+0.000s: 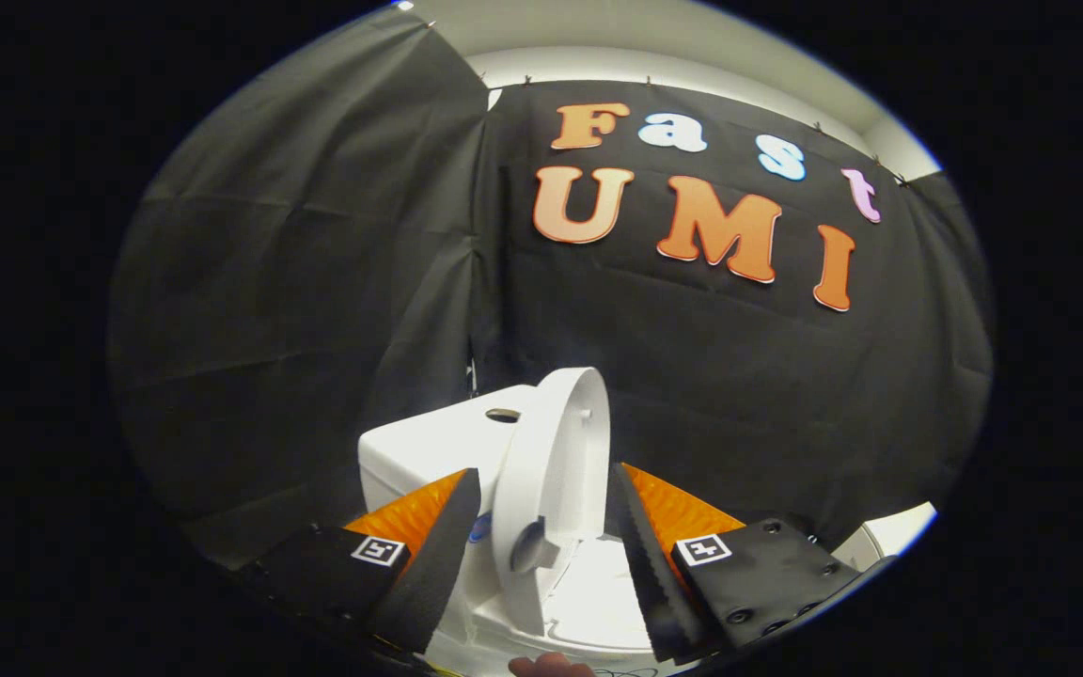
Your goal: Open the toilet lid.
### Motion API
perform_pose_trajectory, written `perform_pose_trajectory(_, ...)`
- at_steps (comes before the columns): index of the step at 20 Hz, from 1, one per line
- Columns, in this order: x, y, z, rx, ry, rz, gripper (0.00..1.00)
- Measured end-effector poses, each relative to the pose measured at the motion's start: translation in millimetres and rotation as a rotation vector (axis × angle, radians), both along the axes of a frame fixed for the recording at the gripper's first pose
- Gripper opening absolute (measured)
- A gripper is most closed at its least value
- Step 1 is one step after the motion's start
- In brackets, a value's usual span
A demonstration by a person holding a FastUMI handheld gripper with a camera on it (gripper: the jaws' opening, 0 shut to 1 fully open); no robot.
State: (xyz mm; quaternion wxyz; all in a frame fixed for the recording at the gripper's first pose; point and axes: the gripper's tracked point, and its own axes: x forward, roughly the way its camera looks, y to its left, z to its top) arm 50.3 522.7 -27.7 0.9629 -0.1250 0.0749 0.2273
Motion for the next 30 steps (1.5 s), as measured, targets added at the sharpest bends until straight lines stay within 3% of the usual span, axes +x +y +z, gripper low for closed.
perform_pose_trajectory(4,29,-64,22,0.087,0.033,-0.044,0.9)
perform_pose_trajectory(10,53,-189,52,0.09,-0.01,-0.151,0.89)
perform_pose_trajectory(25,37,-381,66,0.202,-0.084,-0.309,0.89)
perform_pose_trajectory(30,20,-423,57,0.31,-0.125,-0.324,0.91)
